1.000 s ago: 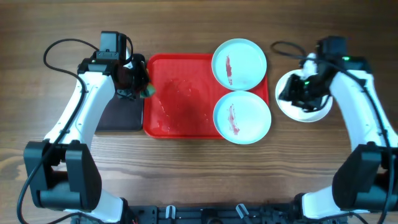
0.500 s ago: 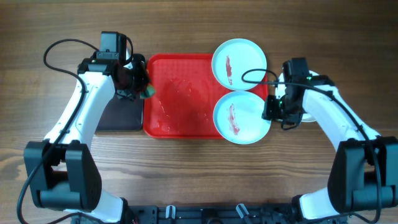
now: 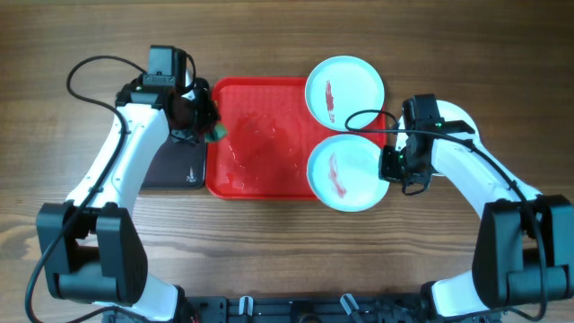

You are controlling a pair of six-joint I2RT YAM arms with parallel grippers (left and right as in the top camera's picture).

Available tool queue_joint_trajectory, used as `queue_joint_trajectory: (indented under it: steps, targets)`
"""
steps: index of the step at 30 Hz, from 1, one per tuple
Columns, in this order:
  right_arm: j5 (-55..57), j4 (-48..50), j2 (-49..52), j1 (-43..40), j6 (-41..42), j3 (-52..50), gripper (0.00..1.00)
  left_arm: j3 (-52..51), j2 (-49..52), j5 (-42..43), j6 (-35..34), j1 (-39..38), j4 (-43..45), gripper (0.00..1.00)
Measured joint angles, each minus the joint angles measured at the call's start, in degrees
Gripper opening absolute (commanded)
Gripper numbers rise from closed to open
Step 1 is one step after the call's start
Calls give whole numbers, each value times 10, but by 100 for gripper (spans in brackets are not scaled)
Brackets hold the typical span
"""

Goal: Clean dirty plates on tray and stack at the side
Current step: 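Grip the lower blue-rimmed plate's rim with the right gripper and drag it to tray center, then move the sponge with the left gripper onto the blue-rimmed plate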

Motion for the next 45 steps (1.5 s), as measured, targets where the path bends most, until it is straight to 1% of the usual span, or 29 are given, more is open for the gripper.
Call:
queue_joint_trajectory:
  steps: [4, 11, 12, 16, 18, 24, 26, 30, 35, 36, 38, 40, 42, 45]
  targets:
    - [-1, -8, 0, 0, 0, 0, 4, 0, 0, 0, 0, -10, 1, 4]
    - [-1, -67, 0, 0, 0, 18, 4, 0, 0, 0, 0, -13, 4, 4]
    - [-9, -77, -3, 0, 0, 28, 4, 0, 0, 0, 0, -13, 5, 4]
    - [-57, -58, -29, 9, 14, 39, 4, 0, 0, 0, 0, -13, 5, 4]
    - [-73, -40, -39, 28, 45, 40, 4, 0, 0, 0, 0, -13, 5, 4]
    - [-83, 45, -40, 114, 179, 42, 4, 0, 0, 0, 0, -13, 5, 4]
    - [-64, 79, -40, 155, 232, 42, 4, 0, 0, 0, 0, -13, 5, 4]
    - [3, 107, -31, 234, 337, 42, 4, 0, 0, 0, 0, -13, 5, 4]
    - [58, 148, 9, 292, 418, 42, 4, 0, 0, 0, 0, -13, 5, 4]
    - [66, 154, 20, 298, 427, 42, 6, 0, 0, 0, 0, -13, 5, 4]
    - [73, 160, 36, 302, 439, 42, 21, 0, 0, 0, 0, -13, 5, 4]
    - [81, 170, 50, 301, 444, 42, 33, 0, 0, 0, 0, -13, 5, 4]
    - [83, 185, 56, 301, 436, 42, 39, 0, 0, 0, 0, -13, 5, 4]
    - [83, 215, 56, 301, 413, 42, 42, 0, 0, 0, 0, -13, 5, 4]
